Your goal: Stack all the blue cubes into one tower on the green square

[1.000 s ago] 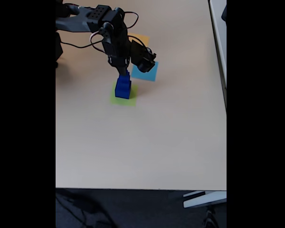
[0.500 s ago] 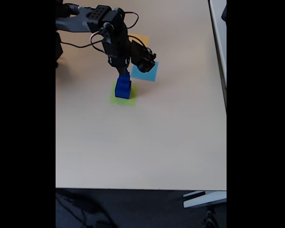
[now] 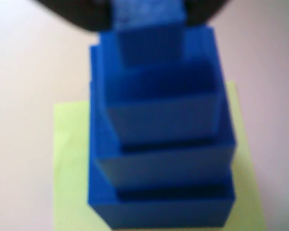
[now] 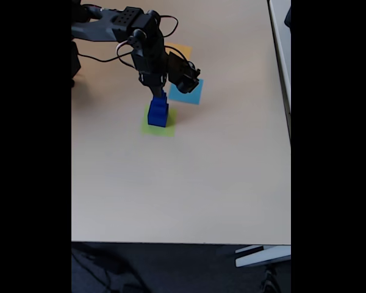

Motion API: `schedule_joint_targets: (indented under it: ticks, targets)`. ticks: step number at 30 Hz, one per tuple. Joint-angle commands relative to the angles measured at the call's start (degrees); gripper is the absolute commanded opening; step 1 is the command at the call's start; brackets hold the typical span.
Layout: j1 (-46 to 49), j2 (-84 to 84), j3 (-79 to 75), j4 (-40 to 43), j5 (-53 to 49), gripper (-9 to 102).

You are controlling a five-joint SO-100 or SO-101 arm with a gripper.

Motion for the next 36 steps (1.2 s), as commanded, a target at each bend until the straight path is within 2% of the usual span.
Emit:
schedule_joint_targets:
  ticks: [1,36]
  targets:
    - [-0.7,0.9,-0.3,-0.3,0.6,0]
    - [-1.1,0.2,-0.4,-0.9,-1.1,10]
